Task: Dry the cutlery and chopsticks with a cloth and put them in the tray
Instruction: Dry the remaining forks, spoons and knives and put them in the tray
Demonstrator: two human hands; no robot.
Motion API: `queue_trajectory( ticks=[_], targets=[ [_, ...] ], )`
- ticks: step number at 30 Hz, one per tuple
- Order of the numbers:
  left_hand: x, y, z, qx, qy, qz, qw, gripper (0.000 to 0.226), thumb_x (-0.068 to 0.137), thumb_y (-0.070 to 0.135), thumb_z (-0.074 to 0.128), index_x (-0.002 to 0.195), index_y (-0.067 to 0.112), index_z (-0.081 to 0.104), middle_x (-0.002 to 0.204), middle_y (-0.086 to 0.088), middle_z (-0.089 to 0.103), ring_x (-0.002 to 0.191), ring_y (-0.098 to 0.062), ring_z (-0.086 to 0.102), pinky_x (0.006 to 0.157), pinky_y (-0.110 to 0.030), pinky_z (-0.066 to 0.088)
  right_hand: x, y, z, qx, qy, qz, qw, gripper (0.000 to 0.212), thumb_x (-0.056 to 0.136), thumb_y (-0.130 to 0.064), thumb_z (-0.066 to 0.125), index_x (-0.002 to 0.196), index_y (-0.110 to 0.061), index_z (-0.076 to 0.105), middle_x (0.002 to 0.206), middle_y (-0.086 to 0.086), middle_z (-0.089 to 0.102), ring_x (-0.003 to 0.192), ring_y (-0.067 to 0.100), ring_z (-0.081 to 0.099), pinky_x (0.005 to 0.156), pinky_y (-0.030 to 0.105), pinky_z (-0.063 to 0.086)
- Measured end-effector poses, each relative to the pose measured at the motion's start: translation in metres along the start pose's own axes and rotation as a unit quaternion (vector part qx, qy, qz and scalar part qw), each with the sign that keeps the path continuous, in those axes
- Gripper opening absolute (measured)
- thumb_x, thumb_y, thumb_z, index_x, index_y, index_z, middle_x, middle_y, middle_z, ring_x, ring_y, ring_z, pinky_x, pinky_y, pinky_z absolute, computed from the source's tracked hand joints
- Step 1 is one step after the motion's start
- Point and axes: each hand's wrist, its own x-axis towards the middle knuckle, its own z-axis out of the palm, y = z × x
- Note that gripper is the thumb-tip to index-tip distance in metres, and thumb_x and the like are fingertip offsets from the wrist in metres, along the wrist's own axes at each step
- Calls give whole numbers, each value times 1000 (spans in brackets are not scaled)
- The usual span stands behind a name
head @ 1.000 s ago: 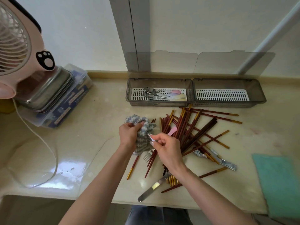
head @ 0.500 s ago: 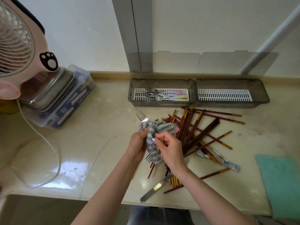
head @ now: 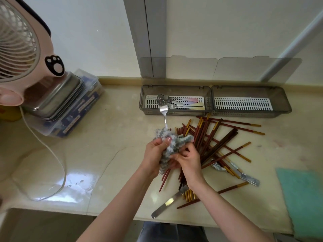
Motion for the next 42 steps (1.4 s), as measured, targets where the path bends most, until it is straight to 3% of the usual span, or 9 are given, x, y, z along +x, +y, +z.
queue_trajectory(
  ticks=[4,14,19,23,27,31,36,39,42],
  targets=[
    [-1,-1,4,93,-32,8,995,10,88,4,57,85,5,67,72,-3,72,66,-14,68,62,-23,55,6,-3,-3,-29,83,1,996,32,81,-6,70,108,-10,54,96,11,70,70,7,67,52,16,49],
    [15,18,12,259,33,49,964,3,82,4,67,84,6,66,88,-16,71,79,-26,69,77,-38,57,39,-50,-5,-148,36,-84,985,22,88,-23,64,109,-22,68,102,-7,65,96,5,58,78,17,44],
    [12,21,20,248,-1,44,968,4,83,8,66,85,6,64,84,-14,69,77,-24,68,75,-34,57,56,-65,8,-218,49,-104,969,5,83,-11,68,85,-9,73,75,-5,68,68,1,59,66,14,43],
    [10,29,10,231,-22,25,972,3,86,6,63,83,3,64,75,-8,67,58,-9,65,59,-22,56,78,-97,10,-82,79,-102,988,10,90,-3,56,86,-6,65,81,9,67,54,3,60,46,12,41],
    [5,28,-8,147,-8,10,989,9,88,7,58,85,2,65,68,-6,71,59,-14,68,57,-25,57,118,-110,7,-444,82,-248,857,15,93,-12,56,97,-13,70,81,-1,69,72,11,65,66,26,52],
    [2,33,-19,91,-3,17,996,12,88,9,59,98,3,64,79,-11,73,69,-22,71,61,-32,59,147,-99,1,-648,71,-234,722,21,96,-17,53,108,-18,70,106,6,67,96,23,63,83,35,51],
    [-7,36,-45,50,39,31,997,11,91,10,53,95,6,62,77,-9,73,66,-19,71,55,-28,57,146,-95,0,-672,10,-228,704,36,89,-21,63,125,-20,59,121,6,53,99,21,58,87,36,48],
    [-9,36,-63,28,81,33,996,15,94,15,50,93,7,63,73,-7,73,62,-17,70,54,-27,57,113,-83,-5,-609,-108,-330,713,15,87,-19,63,99,-24,70,100,-4,58,78,9,55,78,36,53],
    [-10,35,-72,12,103,28,994,16,94,16,51,97,7,64,73,-7,73,63,-17,70,54,-26,57,85,-59,-23,-699,-262,-249,617,15,86,-18,60,85,-30,68,88,-15,57,89,10,58,82,33,49]
  ],
)
